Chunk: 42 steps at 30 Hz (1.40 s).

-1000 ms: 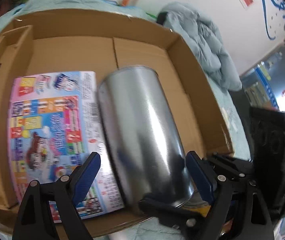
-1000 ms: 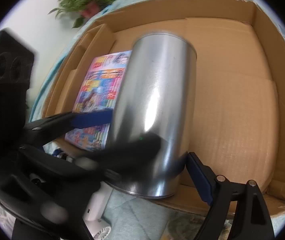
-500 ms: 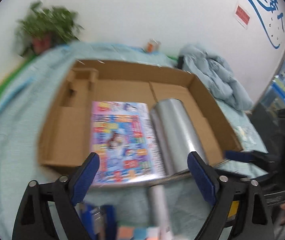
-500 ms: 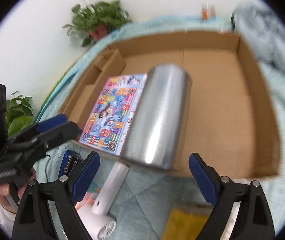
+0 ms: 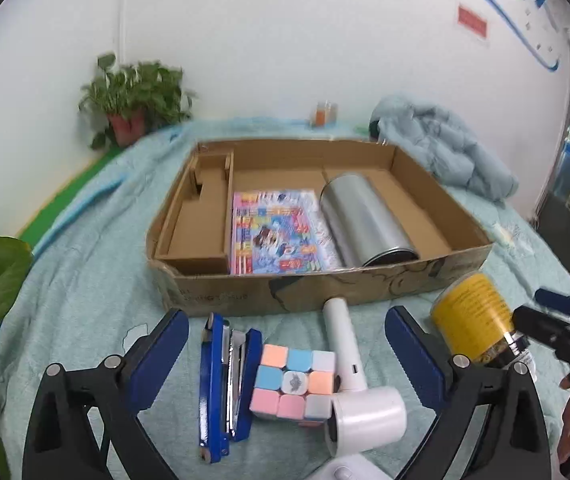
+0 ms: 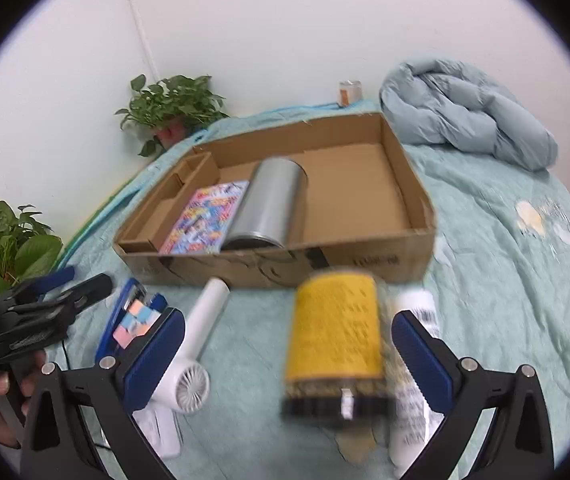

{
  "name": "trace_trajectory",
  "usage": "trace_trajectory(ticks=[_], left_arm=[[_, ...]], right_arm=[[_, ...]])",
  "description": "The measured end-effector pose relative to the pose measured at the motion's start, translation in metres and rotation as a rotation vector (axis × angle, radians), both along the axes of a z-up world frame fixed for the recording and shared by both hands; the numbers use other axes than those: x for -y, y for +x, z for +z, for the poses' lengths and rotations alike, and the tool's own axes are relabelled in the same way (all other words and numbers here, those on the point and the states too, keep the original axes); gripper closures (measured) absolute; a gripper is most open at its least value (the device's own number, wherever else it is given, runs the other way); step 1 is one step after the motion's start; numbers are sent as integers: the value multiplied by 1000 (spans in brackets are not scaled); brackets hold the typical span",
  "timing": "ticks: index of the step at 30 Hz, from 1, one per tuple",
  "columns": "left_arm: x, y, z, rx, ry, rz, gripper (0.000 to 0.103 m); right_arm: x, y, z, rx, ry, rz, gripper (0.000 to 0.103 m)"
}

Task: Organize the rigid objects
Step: 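Move the left gripper to the yellow-labelled jar and close on it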

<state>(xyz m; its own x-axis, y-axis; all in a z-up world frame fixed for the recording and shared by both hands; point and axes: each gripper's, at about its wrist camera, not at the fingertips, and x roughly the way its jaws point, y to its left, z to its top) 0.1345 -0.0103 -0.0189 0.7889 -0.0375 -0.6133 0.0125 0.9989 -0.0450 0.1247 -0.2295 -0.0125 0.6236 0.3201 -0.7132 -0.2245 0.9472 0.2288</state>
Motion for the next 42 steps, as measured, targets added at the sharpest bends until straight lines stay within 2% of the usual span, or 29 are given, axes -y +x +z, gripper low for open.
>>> trace_trajectory(ticks=[7,10,11,14,18,22,25,28,31,33,35,38,41,42], left_arm=[[1,-16,-12,-66,-54,-7,3],[-1,-21,-14,-85,-103,-9,3],[-2,-23,-13,-91,-120,-16,3],[-1,-26,-15,-114,-169,-52,3],[8,-25,-17,-177,-271,-173,3],[27,-24,-24,-260,-420,-337,4],[50,-23,-34,-336,-502,-439,6],[61,-26,-41,-382,-533,-481,10],[63,-23,-53,-428,-573,-464,10],[61,-20,-60,-452,-580,-437,11],[56,-19,-67,-479,-604,-416,17],[53,-19,-78,-519,-608,-400,17],[47,-22,-89,-551,-614,-391,18],[45,-21,-93,-563,-622,-388,19]], right_arm=[[15,5,-25,-110,-33,-41,1],[17,9,-39,-159,-38,-34,14],[14,11,-46,-186,-58,-24,23],[8,3,-50,-158,-107,-9,23],[6,-16,-45,-176,-119,39,23],[5,-44,-41,-240,-112,123,23],[0,-58,-37,-267,-26,210,21],[7,-65,-28,-262,64,237,21],[19,-61,-30,-274,91,214,21],[22,-53,-40,-324,108,196,21],[18,-46,-45,-367,161,231,21],[-2,-47,-50,-396,150,308,22],[-15,-47,-61,-452,182,336,21],[-19,-49,-59,-430,166,330,21]])
